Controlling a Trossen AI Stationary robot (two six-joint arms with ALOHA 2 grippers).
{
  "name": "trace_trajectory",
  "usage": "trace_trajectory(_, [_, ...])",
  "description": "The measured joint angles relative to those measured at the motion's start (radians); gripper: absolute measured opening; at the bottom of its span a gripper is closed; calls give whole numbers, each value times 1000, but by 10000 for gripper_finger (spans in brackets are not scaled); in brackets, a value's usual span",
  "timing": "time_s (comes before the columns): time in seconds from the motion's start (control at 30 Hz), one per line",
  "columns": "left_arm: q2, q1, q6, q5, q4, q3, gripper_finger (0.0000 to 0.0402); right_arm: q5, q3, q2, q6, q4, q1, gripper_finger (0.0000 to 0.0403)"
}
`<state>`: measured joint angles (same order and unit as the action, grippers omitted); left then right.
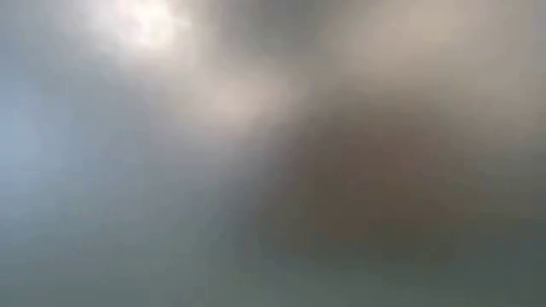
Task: Sort Maruchan noodles
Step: Put the blue noodle pack into the transparent bin
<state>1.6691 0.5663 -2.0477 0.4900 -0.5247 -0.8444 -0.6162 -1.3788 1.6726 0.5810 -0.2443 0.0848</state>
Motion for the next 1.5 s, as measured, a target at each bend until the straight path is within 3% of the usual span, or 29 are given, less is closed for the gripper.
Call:
trace_trajectory(0.33, [0, 1, -4, -11, 7, -21, 36, 238, 0, -10, 9, -30, 251, 38])
trace_trajectory(0.7, [0, 5, 56, -13, 7, -45, 36, 492, 7, -8, 122, -98, 377, 39])
trace_trajectory(0.9, [0, 5, 54, -14, 12, -45, 36, 520, 21, 40, 182, -116, 418, 38])
trace_trajectory(1.1, [0, 5, 49, -14, 12, -47, 36, 639, 23, 102, 167, -125, 438, 38])
trace_trajectory(1.5, [0, 5, 85, -13, 12, -79, 36, 639, 23, 117, 134, -144, 446, 44])
